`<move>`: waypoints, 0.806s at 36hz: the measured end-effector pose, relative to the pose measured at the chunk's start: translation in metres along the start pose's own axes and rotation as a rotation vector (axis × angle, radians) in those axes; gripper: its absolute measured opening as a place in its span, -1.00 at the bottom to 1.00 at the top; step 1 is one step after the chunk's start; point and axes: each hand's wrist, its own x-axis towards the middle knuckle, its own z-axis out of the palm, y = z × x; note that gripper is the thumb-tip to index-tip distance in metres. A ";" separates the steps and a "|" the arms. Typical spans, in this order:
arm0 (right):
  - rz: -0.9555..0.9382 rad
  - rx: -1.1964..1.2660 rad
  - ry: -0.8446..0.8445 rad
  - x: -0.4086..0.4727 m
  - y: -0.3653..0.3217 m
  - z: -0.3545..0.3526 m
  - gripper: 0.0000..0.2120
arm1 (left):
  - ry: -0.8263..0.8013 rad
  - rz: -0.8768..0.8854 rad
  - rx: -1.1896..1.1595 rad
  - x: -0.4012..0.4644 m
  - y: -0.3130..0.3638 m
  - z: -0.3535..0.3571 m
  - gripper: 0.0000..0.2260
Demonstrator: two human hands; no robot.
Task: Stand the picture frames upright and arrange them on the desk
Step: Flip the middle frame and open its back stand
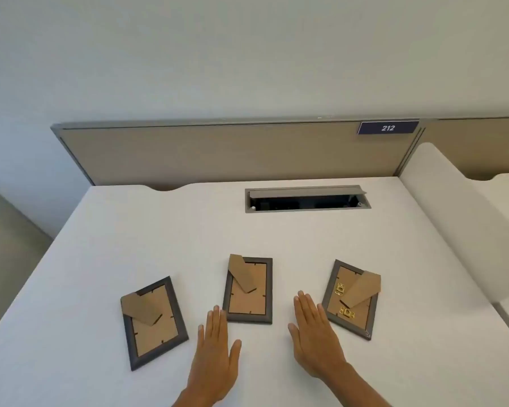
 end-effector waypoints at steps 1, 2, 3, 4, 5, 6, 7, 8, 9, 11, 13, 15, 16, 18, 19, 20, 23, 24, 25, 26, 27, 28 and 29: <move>-0.017 0.004 -0.014 -0.002 -0.001 0.002 -0.28 | -0.022 -0.024 -0.035 -0.002 0.000 0.003 -0.12; -0.019 0.001 -0.020 -0.004 -0.001 0.001 -0.28 | -0.032 -0.036 -0.055 -0.003 0.002 0.002 -0.07; -0.017 -0.014 -0.025 -0.005 -0.003 0.004 -0.27 | -0.041 -0.049 -0.059 -0.005 0.005 0.001 -0.03; -0.003 -0.006 -0.039 -0.005 -0.004 0.004 -0.25 | -0.042 -0.070 -0.086 -0.006 0.008 -0.001 -0.05; -0.005 0.010 -0.051 -0.005 -0.008 0.004 -0.20 | -0.048 -0.105 -0.111 -0.005 0.011 -0.003 -0.13; -0.002 0.027 -0.060 -0.005 -0.013 0.001 -0.17 | -0.066 -0.144 -0.140 -0.004 0.015 -0.006 -0.23; 0.008 0.056 -0.056 -0.003 -0.018 -0.003 -0.21 | -0.068 -0.182 -0.176 -0.002 0.017 -0.008 -0.30; 0.017 0.079 -0.062 -0.001 -0.021 -0.007 -0.29 | -0.063 -0.212 -0.210 0.000 0.018 -0.012 -0.33; 0.035 0.113 -0.058 0.000 -0.024 -0.009 -0.35 | -0.040 -0.234 -0.235 0.003 0.018 -0.014 -0.35; 0.072 0.206 -0.049 0.004 -0.030 -0.009 -0.38 | 0.030 -0.256 -0.293 0.007 0.019 -0.020 -0.37; 0.129 0.324 -0.025 0.008 -0.035 -0.009 -0.37 | 0.107 -0.262 -0.364 0.011 0.019 -0.025 -0.40; 0.194 0.433 -0.012 0.013 -0.041 -0.009 -0.34 | 0.147 -0.280 -0.396 0.014 0.018 -0.029 -0.45; 0.224 0.483 -0.021 0.015 -0.043 -0.009 -0.33 | 0.153 -0.286 -0.419 0.015 0.017 -0.030 -0.46; 0.260 0.539 -0.043 0.017 -0.048 -0.009 -0.31 | 0.151 -0.300 -0.458 0.018 0.015 -0.029 -0.47; 0.261 0.547 -0.050 0.018 -0.049 -0.009 -0.31 | 0.149 -0.308 -0.472 0.020 0.015 -0.029 -0.47; 0.258 0.554 -0.057 0.019 -0.051 -0.009 -0.30 | 0.144 -0.317 -0.480 0.021 0.015 -0.030 -0.46; 0.258 0.582 -0.081 0.021 -0.055 -0.007 -0.29 | 0.108 -0.322 -0.498 0.026 0.017 -0.030 -0.41; 0.263 0.589 -0.087 0.021 -0.057 -0.007 -0.28 | 0.093 -0.319 -0.501 0.027 0.018 -0.030 -0.39; 0.271 0.598 -0.091 0.021 -0.059 -0.006 -0.28 | 0.080 -0.321 -0.500 0.028 0.020 -0.030 -0.37; 0.280 0.607 -0.098 0.021 -0.061 -0.004 -0.27 | 0.072 -0.328 -0.497 0.030 0.021 -0.029 -0.37; 0.288 0.619 -0.104 0.021 -0.064 -0.003 -0.25 | 0.069 -0.336 -0.494 0.031 0.023 -0.029 -0.36; 0.298 0.636 -0.115 0.021 -0.066 -0.002 -0.23 | 0.068 -0.345 -0.493 0.032 0.024 -0.029 -0.37; 0.304 0.657 -0.121 0.022 -0.069 -0.001 -0.22 | 0.068 -0.350 -0.496 0.033 0.025 -0.028 -0.37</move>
